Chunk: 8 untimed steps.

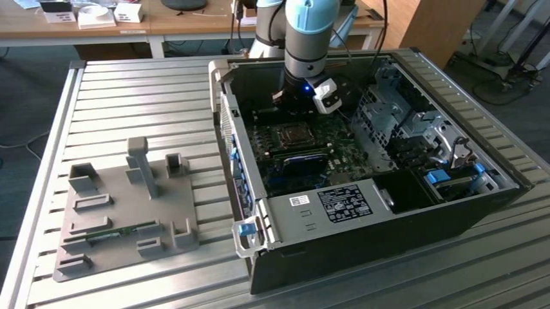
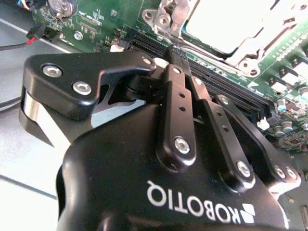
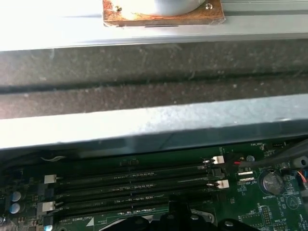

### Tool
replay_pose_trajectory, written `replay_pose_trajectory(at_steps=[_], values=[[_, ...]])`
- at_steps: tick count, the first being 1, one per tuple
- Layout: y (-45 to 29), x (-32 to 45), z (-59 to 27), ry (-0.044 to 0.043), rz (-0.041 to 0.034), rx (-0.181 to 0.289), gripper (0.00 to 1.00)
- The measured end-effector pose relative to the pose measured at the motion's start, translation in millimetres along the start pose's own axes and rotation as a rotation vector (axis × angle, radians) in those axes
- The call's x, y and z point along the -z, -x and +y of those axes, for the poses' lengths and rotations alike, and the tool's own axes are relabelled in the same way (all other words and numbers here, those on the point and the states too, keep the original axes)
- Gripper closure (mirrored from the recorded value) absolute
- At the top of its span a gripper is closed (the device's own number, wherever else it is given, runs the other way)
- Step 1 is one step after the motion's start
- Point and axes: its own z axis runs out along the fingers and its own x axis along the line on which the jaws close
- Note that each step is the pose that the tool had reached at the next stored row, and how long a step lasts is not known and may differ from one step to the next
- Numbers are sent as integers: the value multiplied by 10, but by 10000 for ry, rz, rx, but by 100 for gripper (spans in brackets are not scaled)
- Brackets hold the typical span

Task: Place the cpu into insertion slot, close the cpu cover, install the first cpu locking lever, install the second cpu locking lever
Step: 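Install the first cpu locking lever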

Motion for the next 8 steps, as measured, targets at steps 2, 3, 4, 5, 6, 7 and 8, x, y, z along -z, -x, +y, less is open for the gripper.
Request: replay_pose_trajectory(at_steps=[2, 3, 4, 5, 6, 7, 8], values=[[0, -1, 0, 12, -71, 20, 89], [0, -1, 0, 17, -106, 31, 89], [0, -2, -1, 23, -143, 42, 89], [0, -2, 0, 29, -176, 52, 89], [0, -3, 0, 31, -185, 54, 89], [0, -3, 0, 32, -186, 55, 89], [0, -2, 0, 31, -188, 56, 89]])
